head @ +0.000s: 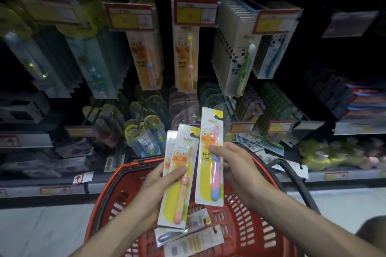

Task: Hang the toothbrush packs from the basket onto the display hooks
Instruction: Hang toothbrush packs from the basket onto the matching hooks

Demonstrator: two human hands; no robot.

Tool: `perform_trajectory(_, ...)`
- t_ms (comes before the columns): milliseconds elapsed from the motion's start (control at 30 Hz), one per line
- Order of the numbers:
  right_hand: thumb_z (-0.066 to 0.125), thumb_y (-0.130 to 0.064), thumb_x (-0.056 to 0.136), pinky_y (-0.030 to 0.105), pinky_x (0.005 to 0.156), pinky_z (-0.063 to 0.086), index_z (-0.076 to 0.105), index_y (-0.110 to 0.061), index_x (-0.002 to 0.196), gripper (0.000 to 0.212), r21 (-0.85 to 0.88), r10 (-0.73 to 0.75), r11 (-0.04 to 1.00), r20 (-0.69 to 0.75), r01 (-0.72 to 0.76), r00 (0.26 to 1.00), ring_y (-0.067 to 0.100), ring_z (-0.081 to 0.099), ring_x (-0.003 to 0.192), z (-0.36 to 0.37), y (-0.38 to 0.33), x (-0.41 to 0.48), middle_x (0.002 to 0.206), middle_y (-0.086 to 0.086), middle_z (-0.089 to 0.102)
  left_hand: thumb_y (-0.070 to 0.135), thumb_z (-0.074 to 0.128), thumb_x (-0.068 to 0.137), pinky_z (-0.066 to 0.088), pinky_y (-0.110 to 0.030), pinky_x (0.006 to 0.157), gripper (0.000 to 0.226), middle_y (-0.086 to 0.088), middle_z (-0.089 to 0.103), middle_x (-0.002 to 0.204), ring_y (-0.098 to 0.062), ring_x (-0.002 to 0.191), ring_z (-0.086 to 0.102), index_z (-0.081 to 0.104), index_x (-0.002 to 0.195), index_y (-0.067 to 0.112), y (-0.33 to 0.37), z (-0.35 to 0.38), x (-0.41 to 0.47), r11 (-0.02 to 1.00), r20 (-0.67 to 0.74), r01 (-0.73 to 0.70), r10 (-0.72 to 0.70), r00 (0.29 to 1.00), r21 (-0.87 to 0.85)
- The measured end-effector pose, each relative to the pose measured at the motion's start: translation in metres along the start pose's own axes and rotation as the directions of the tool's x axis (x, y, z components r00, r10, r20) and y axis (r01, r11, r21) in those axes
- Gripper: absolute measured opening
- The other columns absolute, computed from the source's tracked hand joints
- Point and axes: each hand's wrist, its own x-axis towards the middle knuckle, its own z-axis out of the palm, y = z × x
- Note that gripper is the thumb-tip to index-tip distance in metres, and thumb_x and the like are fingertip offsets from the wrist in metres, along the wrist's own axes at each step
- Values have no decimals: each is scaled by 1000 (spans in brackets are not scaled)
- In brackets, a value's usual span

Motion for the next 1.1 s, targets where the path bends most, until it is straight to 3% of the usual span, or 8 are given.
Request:
perform_trajectory(200, 74, -20, 95, 57, 94, 58, 72, -5, 106, 19, -99, -19, 995, 47, 24, 999, 40, 74, 100, 19, 22, -11, 105, 20, 77, 20, 77, 79, 62, -47, 83, 47, -25, 75, 115, -44, 105, 72, 71, 124, 10, -1, 12, -3, 992, -42, 8, -13, 999, -124)
perform_trajectory(333, 73, -23, 96, 46, 80, 61, 71, -7, 107, 19, -100, 4, 995, 60, 2, 998, 34, 76, 89, 26, 33, -15, 103, 21, 77, 22, 71, 90, 65, -44, 80, 41, -22, 77, 111, -35, 95, 76, 71, 128, 8, 3, 11, -2, 986, -57, 49, -58, 997, -159)
perform_trajectory(467, 74, -24, 95, 50, 87, 60, 75, -11, 107, 17, -149, -20, 988, 66, 30, 998, 33, 77, 90, 32, 37, -18, 98, 15, 79, 31, 67, 97, 52, -57, 106, 36, -23, 73, 123, -44, 117, 68, 71, 129, 16, 0, 1, -9, 982, -17, 66, -70, 997, -179)
perform_trajectory(567, 77, -24, 92, 49, 89, 62, 80, -10, 100, 16, -197, -36, 979, 47, 45, 998, 35, 76, 93, 37, 46, -21, 95, 16, 79, 26, 71, 93, 62, -46, 91, 37, -20, 76, 118, -35, 104, 74, 70, 128, 15, -6, -4, -15, 993, 10, 32, -31, 999, -111)
perform_trajectory(667, 77, -25, 92, 32, 78, 61, 82, -6, 94, 20, -213, -1, 977, 101, 23, 995, 24, 77, 84, 40, 57, -26, 90, 11, 80, 8, 83, 77, 64, -37, 76, 55, -21, 76, 113, -31, 93, 76, 65, 128, 9, -14, -15, -18, 1000, -6, 8, -8, 1000, -8)
perform_trajectory(933, 64, -44, 99, 30, 74, 52, 79, -4, 104, 42, -338, 189, 933, 171, -123, 967, 19, 66, 76, 38, 75, -10, 90, 11, 76, -6, 80, 80, 63, -34, 75, 50, -14, 78, 112, -26, 91, 77, 67, 123, 15, -18, -52, -23, 980, -44, 60, -53, 998, 188)
perform_trajectory(1033, 63, -33, 102, 29, 70, 52, 77, -13, 102, 25, -571, 150, 821, 239, 14, 959, 13, 66, 70, 25, 92, 7, 86, 7, 74, -7, 73, 84, 61, -33, 74, 45, -14, 80, 105, -25, 88, 78, 65, 123, 14, -22, -69, -24, 971, -102, 86, -64, 993, 222)
perform_trajectory(1100, 68, -32, 97, 31, 75, 55, 76, -22, 99, 13, -823, 122, 530, 310, 202, 943, 11, 70, 75, 11, 113, 24, 89, -4, 77, -2, 76, 84, 61, -36, 82, 43, -14, 80, 104, -27, 94, 78, 66, 122, 14, -23, -81, -26, 967, -135, 111, -81, 988, 229)
